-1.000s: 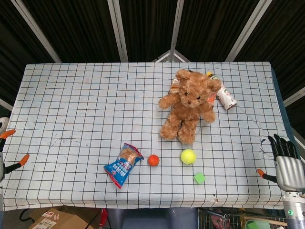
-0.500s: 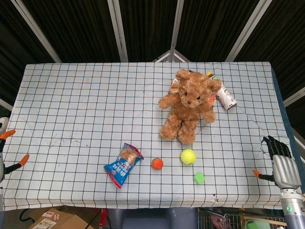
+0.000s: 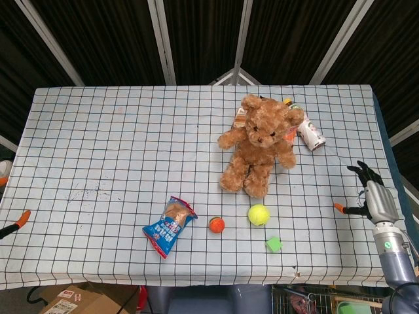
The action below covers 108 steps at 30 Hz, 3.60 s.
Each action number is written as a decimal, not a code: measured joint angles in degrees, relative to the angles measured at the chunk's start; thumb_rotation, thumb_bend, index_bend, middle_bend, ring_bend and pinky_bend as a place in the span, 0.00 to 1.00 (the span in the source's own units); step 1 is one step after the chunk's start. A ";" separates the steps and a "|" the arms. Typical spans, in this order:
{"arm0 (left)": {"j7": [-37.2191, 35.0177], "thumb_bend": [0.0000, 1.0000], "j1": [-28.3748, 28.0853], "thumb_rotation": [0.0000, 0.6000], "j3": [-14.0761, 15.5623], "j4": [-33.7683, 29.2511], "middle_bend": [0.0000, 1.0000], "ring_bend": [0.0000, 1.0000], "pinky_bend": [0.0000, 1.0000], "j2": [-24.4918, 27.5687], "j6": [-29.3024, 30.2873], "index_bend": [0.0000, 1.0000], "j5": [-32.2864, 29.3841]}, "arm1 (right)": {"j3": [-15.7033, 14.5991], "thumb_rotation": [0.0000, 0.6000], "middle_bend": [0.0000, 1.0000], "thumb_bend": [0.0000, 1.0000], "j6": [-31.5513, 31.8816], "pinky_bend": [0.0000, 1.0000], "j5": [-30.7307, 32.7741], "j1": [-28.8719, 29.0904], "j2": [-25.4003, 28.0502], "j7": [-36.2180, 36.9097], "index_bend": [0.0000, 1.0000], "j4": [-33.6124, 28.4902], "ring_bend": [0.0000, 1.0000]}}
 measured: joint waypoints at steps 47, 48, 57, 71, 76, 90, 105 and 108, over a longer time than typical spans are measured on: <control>3.68 0.26 -2.38 1.00 -2.00 1.88 0.03 0.00 0.00 -2.37 -2.99 0.26 -4.38 | 1.91 1.00 0.19 0.11 -10.19 0.00 54.57 28.93 -11.89 -17.73 0.29 9.93 0.00; 3.58 0.26 -2.41 1.00 -2.04 1.90 0.03 0.00 0.00 -2.33 -3.08 0.26 -4.47 | 2.03 1.00 0.19 0.11 -9.33 0.00 55.42 29.22 -11.99 -18.41 0.29 9.40 0.00; 3.17 0.26 -2.68 1.00 -2.31 2.08 0.03 0.00 0.00 -2.06 -3.75 0.26 -5.18 | 3.84 1.00 0.19 0.11 -1.98 0.00 59.85 30.98 -13.14 -22.47 0.28 6.36 0.00; 2.57 0.26 -2.84 1.00 -2.63 2.19 0.02 0.00 0.00 -1.68 -4.26 0.27 -6.17 | 9.72 1.00 0.19 0.11 8.45 0.00 67.66 33.66 -18.09 -30.49 0.29 6.86 0.00; 2.44 0.26 -3.00 1.00 -2.73 2.30 0.02 0.00 0.00 -1.66 -4.56 0.26 -6.49 | 11.76 1.00 0.19 0.10 9.74 0.00 68.95 34.10 -19.92 -32.72 0.29 8.34 0.00; 1.71 0.26 -3.22 1.00 -3.05 2.68 0.02 0.00 0.00 -1.45 -4.88 0.27 -7.07 | 16.09 1.00 0.19 0.10 12.24 0.00 69.44 34.73 -23.84 -36.79 0.45 11.32 0.00; 1.94 0.26 -3.50 1.00 -3.19 3.06 0.02 0.00 0.00 -2.11 -4.55 0.28 -7.24 | 19.70 1.00 0.24 0.10 12.22 0.00 67.45 33.92 -27.09 -38.78 0.67 15.67 0.05; 1.96 0.26 -3.55 1.00 -3.22 3.10 0.02 0.00 0.00 -2.18 -4.55 0.28 -7.30 | 20.15 1.00 0.24 0.10 12.20 0.00 66.71 33.55 -27.61 -38.87 0.67 16.06 0.06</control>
